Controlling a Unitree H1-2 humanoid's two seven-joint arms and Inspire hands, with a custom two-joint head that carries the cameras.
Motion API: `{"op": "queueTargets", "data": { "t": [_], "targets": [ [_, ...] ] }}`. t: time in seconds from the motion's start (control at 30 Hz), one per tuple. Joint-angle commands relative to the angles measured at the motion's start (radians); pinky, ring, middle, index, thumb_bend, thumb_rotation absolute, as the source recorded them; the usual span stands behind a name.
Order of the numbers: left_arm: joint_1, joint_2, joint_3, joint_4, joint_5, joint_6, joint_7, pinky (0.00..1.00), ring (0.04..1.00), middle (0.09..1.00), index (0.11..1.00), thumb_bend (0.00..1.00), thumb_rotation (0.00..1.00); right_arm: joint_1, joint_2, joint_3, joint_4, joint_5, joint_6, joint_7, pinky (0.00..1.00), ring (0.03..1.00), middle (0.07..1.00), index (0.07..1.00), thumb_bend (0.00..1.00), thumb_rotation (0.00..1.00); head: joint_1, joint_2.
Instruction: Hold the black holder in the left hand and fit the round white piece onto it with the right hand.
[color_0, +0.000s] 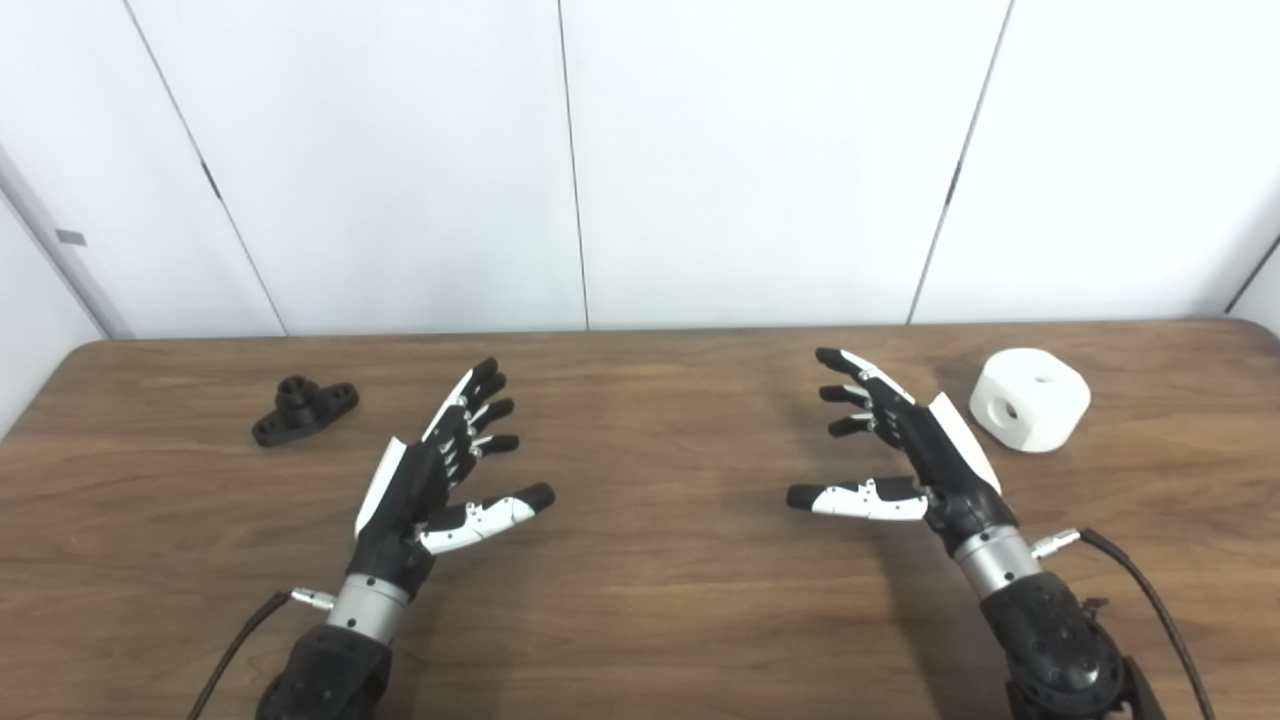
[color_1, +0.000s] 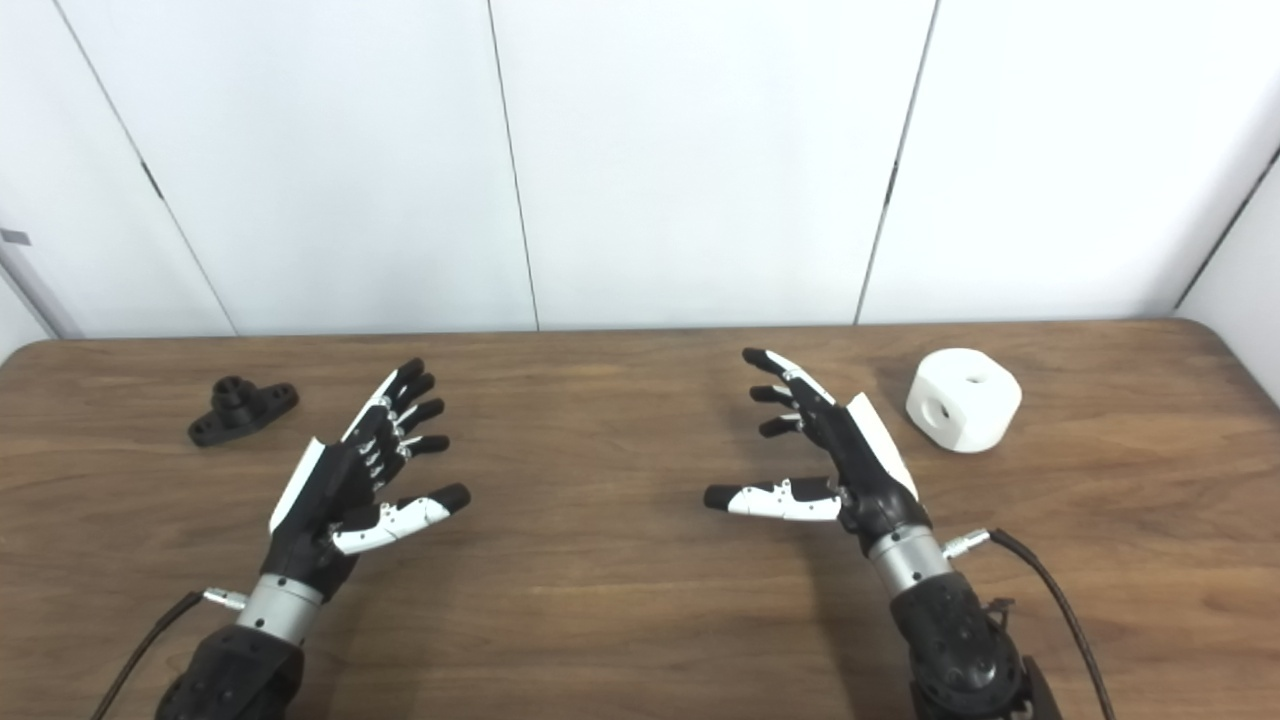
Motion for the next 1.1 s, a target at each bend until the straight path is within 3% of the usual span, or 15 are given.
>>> {"op": "queueTargets", "data": {
  "t": [0.0, 0.6, 0.8, 1.07],
  "targets": [
    [-0.031, 0.015, 0.001, -0.027, -0.004, -0.019, -0.005, 0.79, 0.913, 0.958, 0.977, 0.8, 0.19, -0.037, -0.001, -0.004, -0.032, 0.009, -0.02, -0.006, 0.68, 0.827, 0.915, 0.89, 0.89, 0.31, 0.001, 0.002],
    [-0.03, 0.018, 0.004, -0.026, -0.007, -0.029, -0.013, 0.75, 0.887, 0.947, 0.956, 0.79, 0.18, -0.033, 0.002, -0.003, -0.037, 0.004, -0.016, -0.008, 0.67, 0.829, 0.918, 0.895, 0.89, 0.31, 0.001, 0.003],
    [-0.034, 0.011, 0.009, -0.014, 0.0, -0.054, -0.002, 0.58, 0.726, 0.803, 0.768, 0.74, 0.14, -0.032, 0.007, -0.006, -0.034, -0.007, -0.033, -0.024, 0.56, 0.788, 0.907, 0.881, 0.85, 0.23, 0.002, 0.004],
    [-0.031, 0.014, 0.003, -0.019, -0.005, -0.043, -0.013, 0.67, 0.822, 0.883, 0.886, 0.76, 0.23, -0.026, 0.007, -0.005, -0.04, -0.008, -0.027, -0.022, 0.56, 0.757, 0.885, 0.875, 0.84, 0.21, 0.006, -0.003]
  ]
}}
